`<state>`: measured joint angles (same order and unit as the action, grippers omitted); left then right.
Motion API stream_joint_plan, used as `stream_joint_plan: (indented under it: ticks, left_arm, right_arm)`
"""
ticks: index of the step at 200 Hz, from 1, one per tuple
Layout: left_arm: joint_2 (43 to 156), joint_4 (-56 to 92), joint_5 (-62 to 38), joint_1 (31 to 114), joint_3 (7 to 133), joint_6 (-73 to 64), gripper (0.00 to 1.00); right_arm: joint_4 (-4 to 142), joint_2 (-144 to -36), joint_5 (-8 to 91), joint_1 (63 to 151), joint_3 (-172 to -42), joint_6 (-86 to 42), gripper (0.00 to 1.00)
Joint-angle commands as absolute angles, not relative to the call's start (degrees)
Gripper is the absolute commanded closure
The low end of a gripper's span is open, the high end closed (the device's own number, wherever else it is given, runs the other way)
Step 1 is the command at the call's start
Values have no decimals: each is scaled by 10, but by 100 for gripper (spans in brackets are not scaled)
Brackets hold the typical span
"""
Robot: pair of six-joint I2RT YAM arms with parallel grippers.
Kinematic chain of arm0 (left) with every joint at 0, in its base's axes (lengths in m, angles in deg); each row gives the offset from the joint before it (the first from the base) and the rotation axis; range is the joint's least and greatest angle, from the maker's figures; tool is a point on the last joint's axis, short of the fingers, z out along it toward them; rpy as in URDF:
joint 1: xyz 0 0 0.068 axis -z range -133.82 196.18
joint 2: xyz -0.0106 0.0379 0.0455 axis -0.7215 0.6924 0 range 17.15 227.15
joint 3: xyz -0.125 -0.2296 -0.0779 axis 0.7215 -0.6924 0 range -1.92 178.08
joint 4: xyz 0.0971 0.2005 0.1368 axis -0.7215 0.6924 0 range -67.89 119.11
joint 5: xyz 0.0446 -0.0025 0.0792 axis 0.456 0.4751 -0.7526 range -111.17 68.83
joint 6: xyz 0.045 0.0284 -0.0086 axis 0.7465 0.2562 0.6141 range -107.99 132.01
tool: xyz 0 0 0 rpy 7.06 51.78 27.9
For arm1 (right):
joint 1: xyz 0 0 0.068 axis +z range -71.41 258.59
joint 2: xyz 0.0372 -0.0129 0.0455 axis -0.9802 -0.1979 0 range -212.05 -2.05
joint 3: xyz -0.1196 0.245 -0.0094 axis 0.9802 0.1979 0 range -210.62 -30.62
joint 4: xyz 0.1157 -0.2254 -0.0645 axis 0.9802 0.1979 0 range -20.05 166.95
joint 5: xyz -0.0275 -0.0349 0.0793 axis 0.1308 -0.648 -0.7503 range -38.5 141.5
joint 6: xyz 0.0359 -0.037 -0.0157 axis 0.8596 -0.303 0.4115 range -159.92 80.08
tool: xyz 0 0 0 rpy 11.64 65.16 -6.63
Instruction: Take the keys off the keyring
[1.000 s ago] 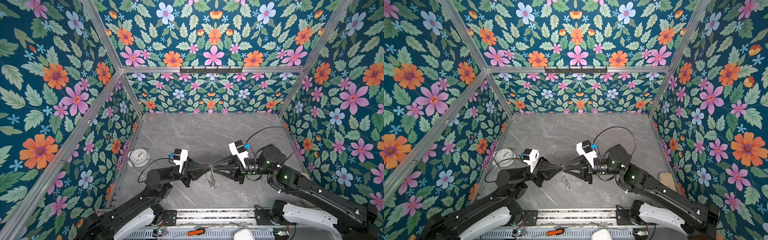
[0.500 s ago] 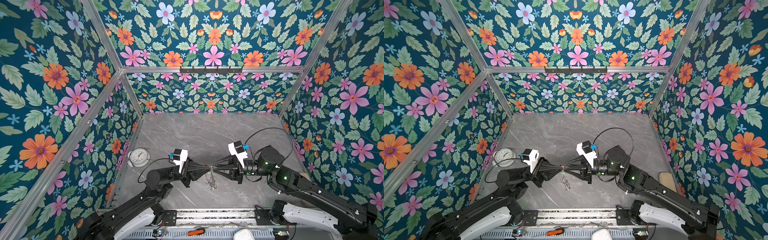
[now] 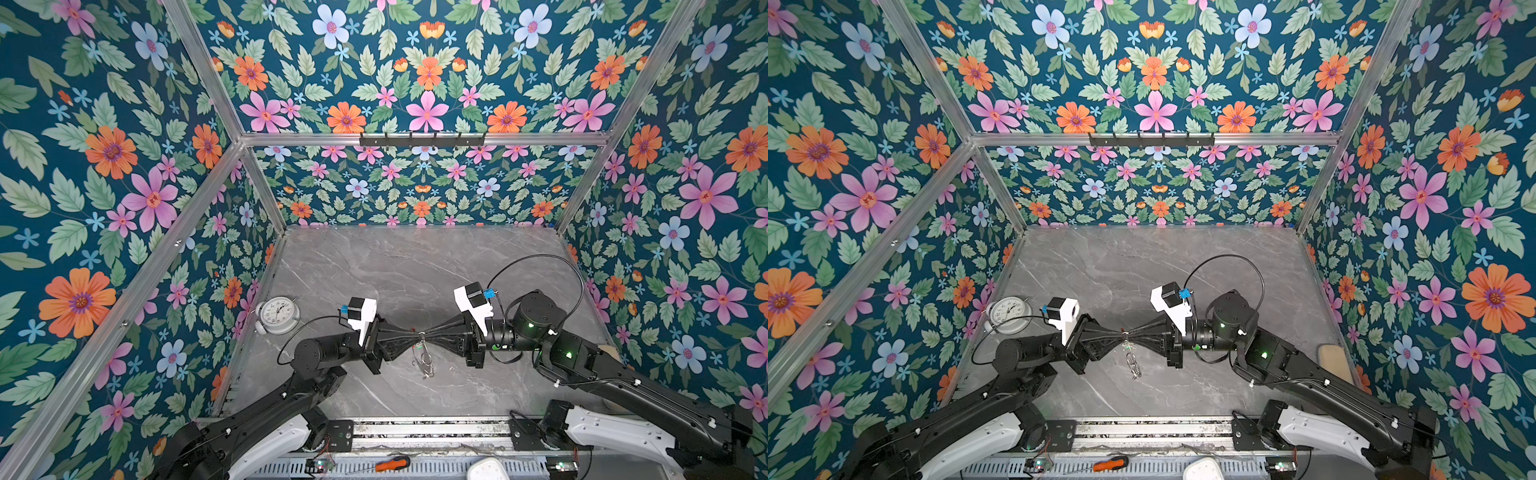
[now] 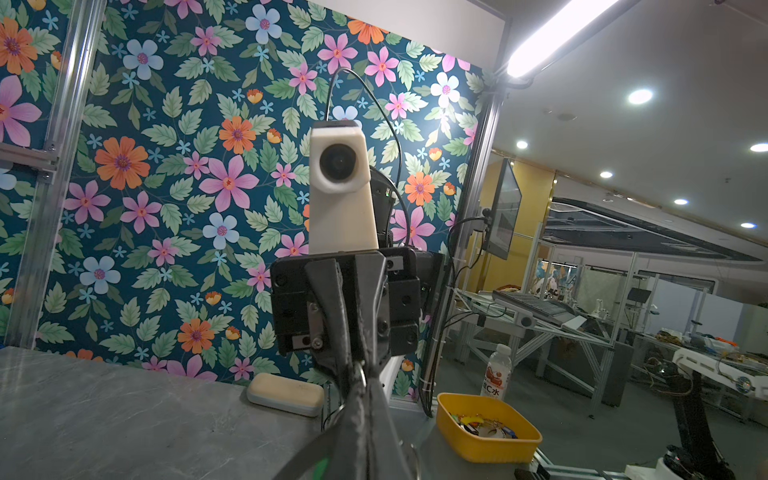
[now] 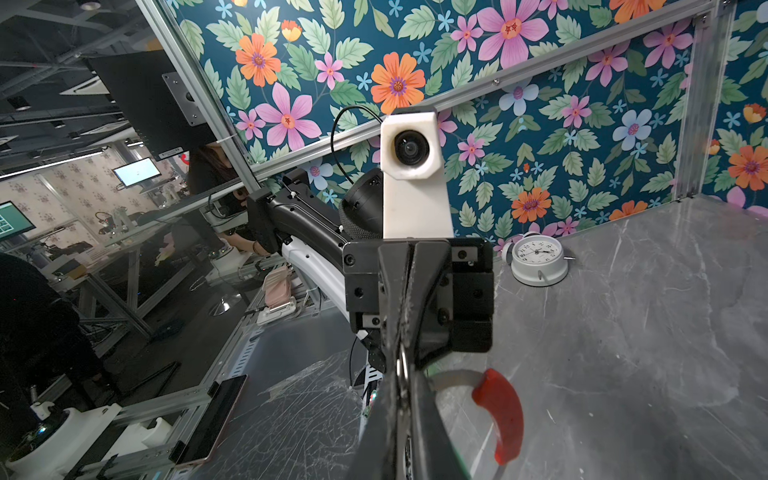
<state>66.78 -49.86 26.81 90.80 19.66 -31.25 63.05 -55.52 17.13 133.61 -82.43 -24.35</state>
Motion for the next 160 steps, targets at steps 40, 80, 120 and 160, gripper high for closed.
stream_joint_plan:
  ticks: [40, 80, 120, 160]
  left_arm:
    - [665, -505, 264, 907, 205, -319, 100]
    - [638, -384, 257, 908, 225, -295, 79]
    - [618, -194, 270, 908, 278, -232, 73]
    - [626, -37, 292, 907, 342, -164, 70]
  right_arm:
    - [654, -551, 180, 1337, -834, -257, 100]
    - [754, -542, 237, 1337, -865, -281, 100]
    - [851, -543, 277, 1337, -902, -311, 100]
    - [894, -549, 281, 1337, -928, -328, 100]
